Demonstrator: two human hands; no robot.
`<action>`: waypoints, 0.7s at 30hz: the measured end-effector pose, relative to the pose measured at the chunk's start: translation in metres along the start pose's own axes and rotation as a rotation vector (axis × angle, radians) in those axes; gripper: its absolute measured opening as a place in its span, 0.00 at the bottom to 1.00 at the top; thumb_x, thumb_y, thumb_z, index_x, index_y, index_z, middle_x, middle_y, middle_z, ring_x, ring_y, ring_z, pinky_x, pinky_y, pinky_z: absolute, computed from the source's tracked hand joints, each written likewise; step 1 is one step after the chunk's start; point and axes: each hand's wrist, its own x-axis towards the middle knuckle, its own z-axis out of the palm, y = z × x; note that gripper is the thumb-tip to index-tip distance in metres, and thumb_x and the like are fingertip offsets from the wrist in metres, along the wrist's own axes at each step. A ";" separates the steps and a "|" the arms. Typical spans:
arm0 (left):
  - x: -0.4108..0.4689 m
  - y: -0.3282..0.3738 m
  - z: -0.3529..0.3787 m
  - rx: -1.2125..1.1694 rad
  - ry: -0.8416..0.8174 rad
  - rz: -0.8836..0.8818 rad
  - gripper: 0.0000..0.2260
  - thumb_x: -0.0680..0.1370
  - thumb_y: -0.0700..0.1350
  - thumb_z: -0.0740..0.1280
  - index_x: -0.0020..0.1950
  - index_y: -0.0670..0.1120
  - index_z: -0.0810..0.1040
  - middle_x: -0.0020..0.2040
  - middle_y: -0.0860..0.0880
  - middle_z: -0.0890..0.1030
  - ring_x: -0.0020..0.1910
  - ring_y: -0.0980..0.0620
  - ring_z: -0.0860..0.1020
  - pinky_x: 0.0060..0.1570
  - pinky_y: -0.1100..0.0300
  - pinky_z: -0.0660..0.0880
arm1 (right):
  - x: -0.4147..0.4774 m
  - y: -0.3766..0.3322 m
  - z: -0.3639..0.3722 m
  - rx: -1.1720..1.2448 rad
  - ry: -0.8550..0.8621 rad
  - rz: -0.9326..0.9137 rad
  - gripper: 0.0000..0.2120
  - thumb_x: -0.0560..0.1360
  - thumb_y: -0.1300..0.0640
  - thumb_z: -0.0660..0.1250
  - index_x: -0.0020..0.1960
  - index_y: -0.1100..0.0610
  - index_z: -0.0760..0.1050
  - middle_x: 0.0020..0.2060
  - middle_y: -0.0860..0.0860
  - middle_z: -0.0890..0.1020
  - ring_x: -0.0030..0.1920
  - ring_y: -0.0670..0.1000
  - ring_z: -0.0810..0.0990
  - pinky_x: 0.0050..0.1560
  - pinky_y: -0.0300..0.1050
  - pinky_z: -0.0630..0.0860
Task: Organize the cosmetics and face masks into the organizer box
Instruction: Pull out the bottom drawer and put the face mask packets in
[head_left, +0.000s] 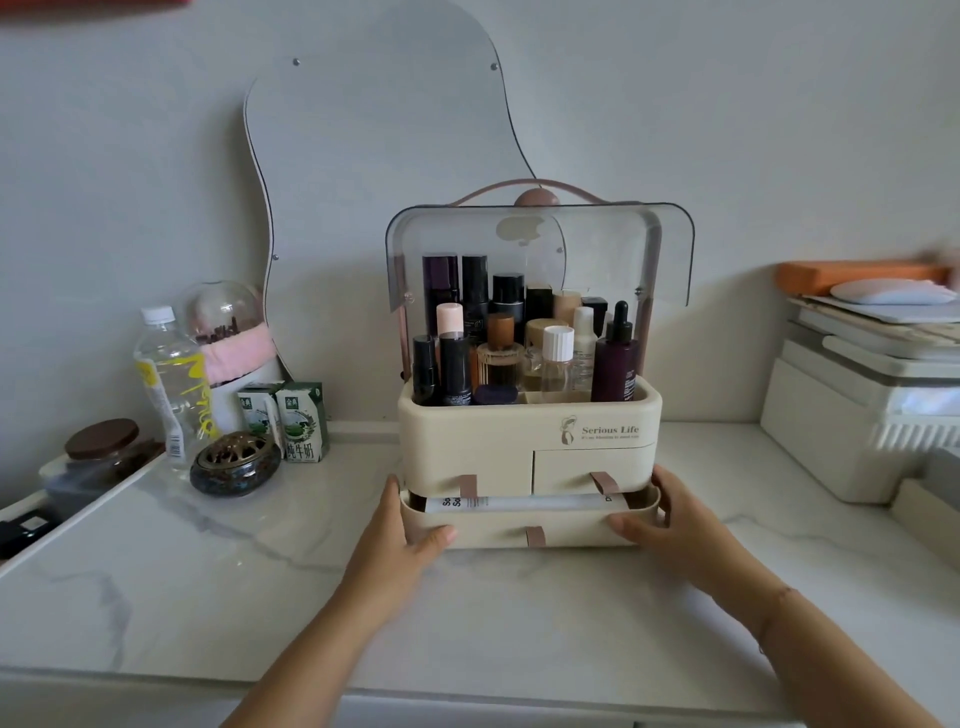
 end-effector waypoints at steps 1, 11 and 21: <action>0.002 -0.001 -0.001 -0.003 -0.008 0.010 0.25 0.74 0.44 0.72 0.67 0.50 0.65 0.59 0.55 0.78 0.58 0.52 0.78 0.53 0.58 0.73 | 0.001 0.000 -0.001 0.001 -0.006 -0.002 0.27 0.67 0.53 0.75 0.64 0.49 0.70 0.55 0.44 0.80 0.55 0.45 0.79 0.55 0.42 0.74; 0.011 -0.012 0.001 -0.097 0.126 0.049 0.20 0.74 0.37 0.70 0.58 0.60 0.75 0.49 0.65 0.82 0.51 0.67 0.80 0.52 0.67 0.72 | 0.009 0.011 0.000 0.099 0.136 -0.041 0.14 0.70 0.59 0.73 0.51 0.44 0.77 0.48 0.41 0.83 0.51 0.43 0.81 0.55 0.43 0.75; 0.011 -0.015 0.005 -0.076 0.133 0.051 0.23 0.74 0.41 0.71 0.67 0.54 0.71 0.55 0.59 0.82 0.56 0.59 0.79 0.56 0.58 0.73 | 0.009 0.014 0.005 0.030 0.153 -0.050 0.20 0.69 0.55 0.73 0.60 0.50 0.74 0.51 0.41 0.81 0.53 0.43 0.80 0.51 0.37 0.73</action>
